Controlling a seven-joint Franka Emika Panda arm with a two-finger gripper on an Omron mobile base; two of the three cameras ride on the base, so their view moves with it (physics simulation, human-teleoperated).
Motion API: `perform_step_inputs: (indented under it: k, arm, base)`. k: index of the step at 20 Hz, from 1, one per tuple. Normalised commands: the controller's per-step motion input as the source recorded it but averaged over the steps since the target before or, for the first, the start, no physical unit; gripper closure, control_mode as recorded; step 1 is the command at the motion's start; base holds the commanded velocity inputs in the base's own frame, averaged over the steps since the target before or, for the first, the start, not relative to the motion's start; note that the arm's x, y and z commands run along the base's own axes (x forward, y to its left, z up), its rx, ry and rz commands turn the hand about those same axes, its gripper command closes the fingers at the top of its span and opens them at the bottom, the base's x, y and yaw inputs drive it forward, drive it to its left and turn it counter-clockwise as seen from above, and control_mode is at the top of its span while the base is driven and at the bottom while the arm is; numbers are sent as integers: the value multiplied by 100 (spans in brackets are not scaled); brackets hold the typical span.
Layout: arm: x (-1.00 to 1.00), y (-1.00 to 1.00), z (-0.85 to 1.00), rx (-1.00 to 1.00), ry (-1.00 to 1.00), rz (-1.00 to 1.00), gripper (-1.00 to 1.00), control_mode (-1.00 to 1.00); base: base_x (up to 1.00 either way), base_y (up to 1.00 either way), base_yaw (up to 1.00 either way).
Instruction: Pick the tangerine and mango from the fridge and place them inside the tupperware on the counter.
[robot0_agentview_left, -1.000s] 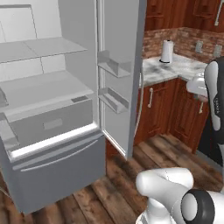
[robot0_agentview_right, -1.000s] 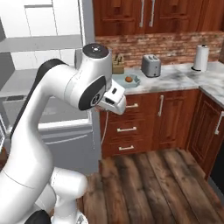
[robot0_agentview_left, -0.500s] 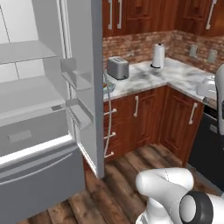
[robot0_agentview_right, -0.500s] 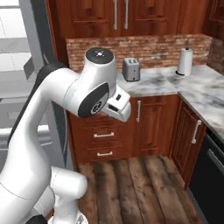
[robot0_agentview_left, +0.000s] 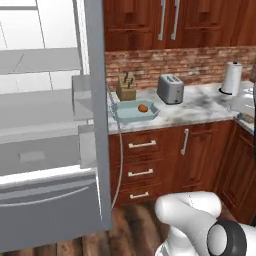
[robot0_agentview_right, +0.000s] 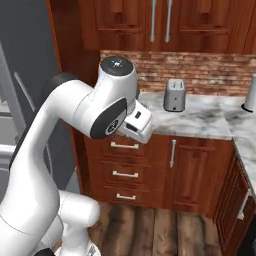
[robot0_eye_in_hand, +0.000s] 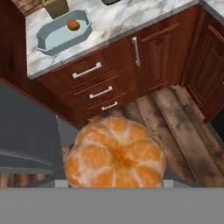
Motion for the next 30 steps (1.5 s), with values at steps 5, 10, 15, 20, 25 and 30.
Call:
perform_step_inputs:
  k: [5,10,15,20,25,30]
  arm:
    - [0,0,0,0,0,0,100,100]
    - [0,0,0,0,0,0,100,100]
    - [0,0,0,0,0,0,100,100]
    - [0,0,0,0,0,0,100,100]
    - [0,0,0,0,0,0,100,100]
    - [26,-10,-59,-5,53,20,100,-100]
  base:
    - [89,-39,70]
    - [79,-52,56]
    - [63,-57,15]
    - [75,-36,5]
    - [67,-31,7]
    - [0,0,0]
